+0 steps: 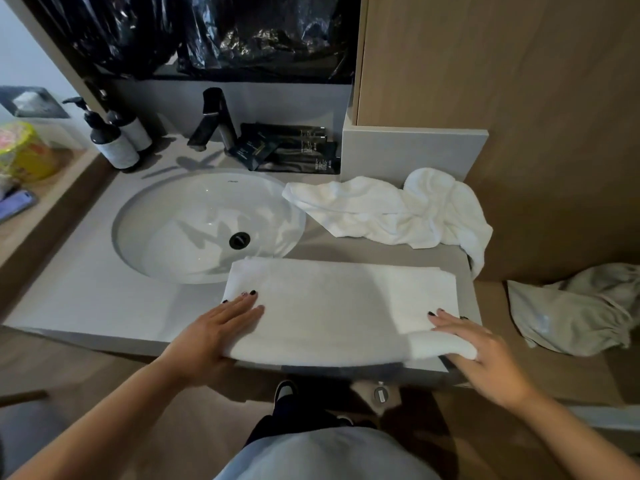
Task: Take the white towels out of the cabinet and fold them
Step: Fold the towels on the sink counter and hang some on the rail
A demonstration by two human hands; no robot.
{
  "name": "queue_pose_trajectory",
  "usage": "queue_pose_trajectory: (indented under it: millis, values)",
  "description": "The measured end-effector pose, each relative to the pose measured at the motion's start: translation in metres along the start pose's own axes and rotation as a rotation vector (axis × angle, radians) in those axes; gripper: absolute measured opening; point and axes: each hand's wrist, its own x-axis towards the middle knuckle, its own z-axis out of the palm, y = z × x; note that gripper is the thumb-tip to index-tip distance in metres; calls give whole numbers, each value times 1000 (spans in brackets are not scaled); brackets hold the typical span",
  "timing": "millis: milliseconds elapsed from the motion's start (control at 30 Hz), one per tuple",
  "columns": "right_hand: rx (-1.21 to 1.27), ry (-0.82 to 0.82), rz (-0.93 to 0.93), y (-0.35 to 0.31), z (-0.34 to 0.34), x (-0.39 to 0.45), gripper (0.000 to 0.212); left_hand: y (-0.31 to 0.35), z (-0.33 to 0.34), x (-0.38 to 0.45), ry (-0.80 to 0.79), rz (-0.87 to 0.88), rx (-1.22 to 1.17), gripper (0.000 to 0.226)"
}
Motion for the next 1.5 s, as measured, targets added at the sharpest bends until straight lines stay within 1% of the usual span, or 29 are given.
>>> queue_pose_trajectory:
  millis: [67,100,167,267,300,333,367,400,467,567,633,733,833,900,967,1000,1033,1067,1100,1133,1200,1233,1267,1300,1333,1367,1400,1433,1500]
  values:
    - [43,60,48,-7,-1,4,43,-3,-9,-1,117,-120,-202,62]
    - [67,90,72,-11,-2,7,38,-4,-13,0,150,-189,-250,57]
    - [98,138,119,-16,-4,14,26,-5,-18,3,185,-286,-281,48]
    - [132,197,264,-22,-5,26,13,-7,-17,14,266,-363,-351,17]
    - [121,211,314,-22,-5,30,11,-5,-16,18,308,-386,-368,10]
    - [93,218,351,-21,-5,35,17,-5,-14,23,340,-408,-381,6]
    - [67,224,381,-21,-6,38,25,-4,-12,28,362,-432,-393,6]
    - [50,236,398,-22,-6,40,28,-3,-9,33,375,-458,-401,6]
    - [23,271,426,-24,-6,42,27,0,-4,43,390,-521,-382,9]
    - [-30,307,494,-24,-4,44,34,5,2,57,377,-575,-350,29]
    - [-63,324,517,-24,-3,46,36,10,5,64,335,-583,-312,37]
    - [-150,344,485,-27,-4,50,31,13,4,70,297,-578,-215,38]
    - [-260,334,460,-29,-6,55,27,10,-3,77,252,-559,-178,39]
    - [-319,338,463,-30,-8,60,27,12,-8,81,193,-583,-140,41]
    - [-358,350,481,-32,-7,64,24,16,-13,86,149,-616,-29,41]
    - [-381,350,493,-35,-5,66,23,20,-15,88,172,-620,48,36]
    - [-407,346,502,-38,-3,68,24,26,-16,90,236,-586,118,29]
    - [-454,352,500,-42,-1,70,26,33,-15,93,306,-518,166,27]
    - [-533,366,485,-46,3,73,33,42,-13,97,346,-422,185,35]
    - [-631,367,444,-50,7,77,46,53,-10,100,335,-318,171,42]
    - [-753,301,284,-61,18,85,72,77,3,108,187,-156,141,59]
    - [-733,256,173,-67,26,88,77,87,11,112,107,-119,169,66]
    - [-671,215,53,-75,37,90,74,93,19,115,61,-116,203,69]
    - [-604,185,-65,-82,50,90,65,96,24,118,43,-135,230,69]
    - [-583,163,-179,-90,65,88,54,96,28,121,43,-157,247,68]
    - [-600,123,-257,-97,79,86,50,95,30,123,48,-167,257,68]
    - [-637,52,-297,-102,90,86,52,93,31,123,50,-166,268,69]
    - [-662,-15,-288,-105,98,85,54,91,31,122,47,-167,276,69]
    - [-694,-69,-252,-106,103,87,56,89,30,121,46,-180,274,68]
